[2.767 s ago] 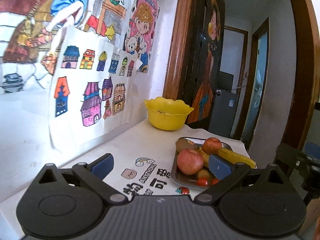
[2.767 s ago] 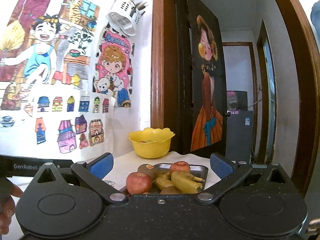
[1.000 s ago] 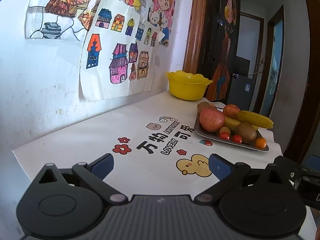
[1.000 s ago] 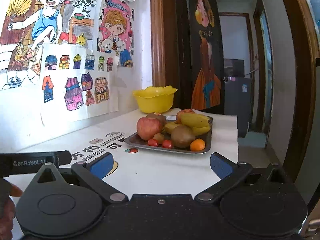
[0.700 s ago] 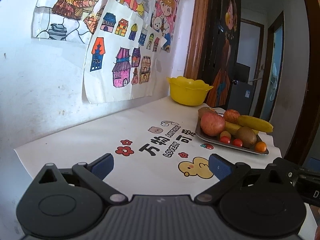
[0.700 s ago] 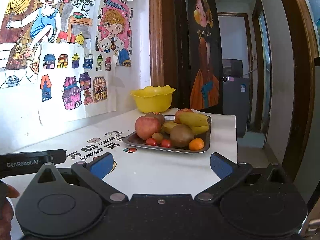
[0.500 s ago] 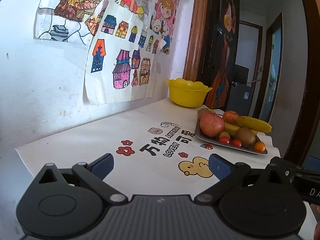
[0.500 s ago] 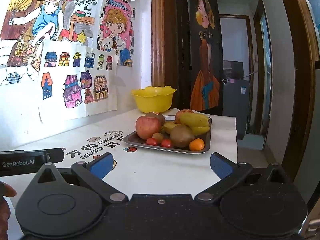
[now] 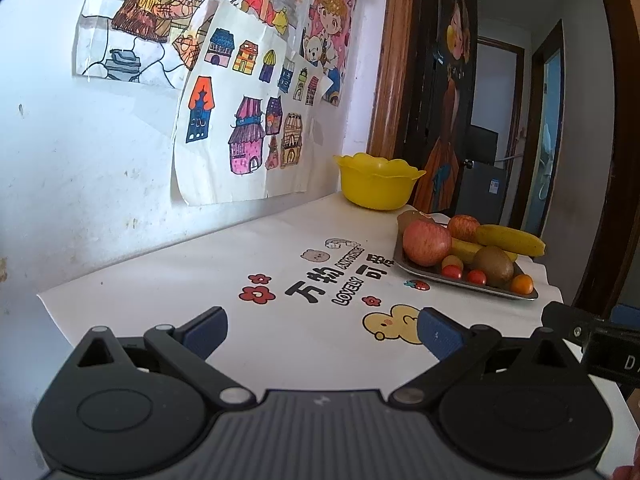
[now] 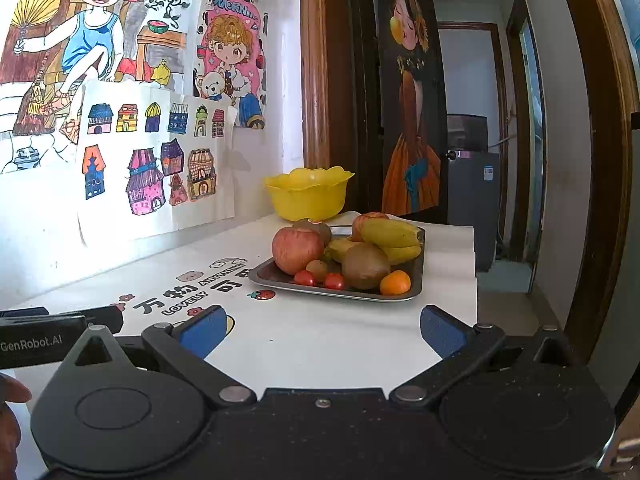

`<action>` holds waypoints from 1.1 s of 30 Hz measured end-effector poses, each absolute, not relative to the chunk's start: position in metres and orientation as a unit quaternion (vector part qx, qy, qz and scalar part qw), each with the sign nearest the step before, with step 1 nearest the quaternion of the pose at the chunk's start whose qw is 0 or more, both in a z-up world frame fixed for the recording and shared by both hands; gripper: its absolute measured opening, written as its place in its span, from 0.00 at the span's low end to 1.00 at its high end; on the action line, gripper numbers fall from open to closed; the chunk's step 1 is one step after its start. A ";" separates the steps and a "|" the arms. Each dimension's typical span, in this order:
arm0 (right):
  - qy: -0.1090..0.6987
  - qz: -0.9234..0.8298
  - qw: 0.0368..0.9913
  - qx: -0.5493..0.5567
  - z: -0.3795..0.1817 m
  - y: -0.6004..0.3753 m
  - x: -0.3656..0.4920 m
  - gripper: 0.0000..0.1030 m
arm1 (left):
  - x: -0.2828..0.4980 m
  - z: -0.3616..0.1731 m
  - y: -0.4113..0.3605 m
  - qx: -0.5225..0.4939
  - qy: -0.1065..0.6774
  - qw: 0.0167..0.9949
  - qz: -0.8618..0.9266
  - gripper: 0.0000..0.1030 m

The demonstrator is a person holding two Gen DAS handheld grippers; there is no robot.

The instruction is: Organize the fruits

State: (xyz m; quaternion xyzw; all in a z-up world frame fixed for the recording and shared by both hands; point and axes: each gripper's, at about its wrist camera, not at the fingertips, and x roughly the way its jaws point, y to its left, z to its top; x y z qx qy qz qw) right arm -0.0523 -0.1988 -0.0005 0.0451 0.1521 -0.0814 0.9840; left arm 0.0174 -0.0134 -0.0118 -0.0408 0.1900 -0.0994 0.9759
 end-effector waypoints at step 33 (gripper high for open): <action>0.158 -0.075 0.983 0.047 -0.002 -0.197 -0.052 0.99 | 0.014 -0.011 -0.015 -0.034 0.188 0.976 -0.101 1.00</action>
